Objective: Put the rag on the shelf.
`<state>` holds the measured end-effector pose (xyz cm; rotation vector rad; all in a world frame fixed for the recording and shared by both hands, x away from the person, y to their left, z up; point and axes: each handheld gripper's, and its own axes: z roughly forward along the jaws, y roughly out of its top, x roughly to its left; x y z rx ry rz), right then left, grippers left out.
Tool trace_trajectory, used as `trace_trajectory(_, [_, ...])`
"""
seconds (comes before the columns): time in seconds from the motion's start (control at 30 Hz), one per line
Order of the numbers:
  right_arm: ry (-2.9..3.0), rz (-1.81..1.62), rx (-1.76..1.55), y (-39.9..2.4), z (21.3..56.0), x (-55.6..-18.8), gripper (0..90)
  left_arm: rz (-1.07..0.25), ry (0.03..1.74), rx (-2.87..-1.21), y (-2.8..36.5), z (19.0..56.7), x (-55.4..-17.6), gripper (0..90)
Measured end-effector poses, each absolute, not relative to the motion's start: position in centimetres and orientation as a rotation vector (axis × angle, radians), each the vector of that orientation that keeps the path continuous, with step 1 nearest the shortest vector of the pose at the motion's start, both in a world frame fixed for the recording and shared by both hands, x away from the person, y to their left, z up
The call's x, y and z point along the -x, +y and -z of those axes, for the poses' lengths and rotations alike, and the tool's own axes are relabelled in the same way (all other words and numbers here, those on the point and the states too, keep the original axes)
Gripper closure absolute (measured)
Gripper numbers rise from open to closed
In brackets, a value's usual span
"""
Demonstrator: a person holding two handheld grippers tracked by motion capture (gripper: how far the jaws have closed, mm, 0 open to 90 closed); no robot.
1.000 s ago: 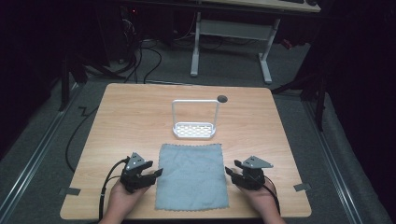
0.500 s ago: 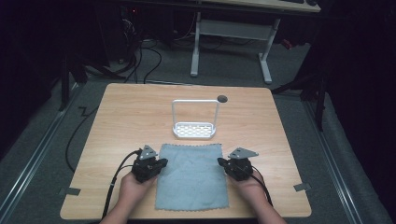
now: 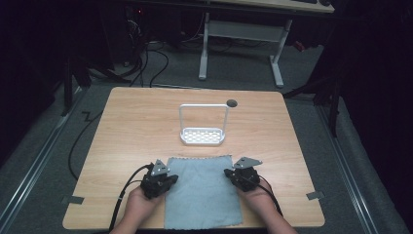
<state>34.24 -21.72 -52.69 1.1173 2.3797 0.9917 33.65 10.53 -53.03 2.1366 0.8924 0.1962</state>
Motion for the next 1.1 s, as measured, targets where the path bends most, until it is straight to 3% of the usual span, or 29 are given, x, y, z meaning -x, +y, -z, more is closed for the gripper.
trace_trajectory(0.23, [2.377,-1.028,-1.119,-22.7,52.9,-31.2,89.8,-0.183,0.843,-2.165,10.2,52.9,-31.9,89.3])
trace_trajectory(0.33, [2.381,-1.042,-1.137,-22.7,52.8,-31.1,80.2,-0.150,0.850,-2.150,10.3,53.0,-32.1,87.9])
trace_trajectory(0.4, [2.374,-1.076,-1.182,-22.8,52.8,-31.5,73.4,-0.164,0.848,-2.148,10.3,52.9,-32.2,81.3])
trace_trajectory(0.53, [2.311,-1.097,-1.211,-23.5,52.4,-31.8,69.3,-0.239,0.895,-2.097,11.1,52.5,-33.1,72.6])
trace_trajectory(0.77, [2.277,-1.105,-1.178,-24.2,51.7,-32.0,69.0,-0.279,1.037,-2.015,12.5,52.4,-35.7,63.6])
trace_trajectory(0.93, [2.261,-1.109,-1.183,-24.5,51.6,-32.1,68.9,-0.281,1.084,-2.043,11.3,53.0,-37.1,67.6])
trace_trajectory(1.1, [2.256,-1.115,-1.182,-24.6,51.5,-32.1,67.9,-0.298,1.078,-2.055,10.4,53.1,-37.2,80.9])
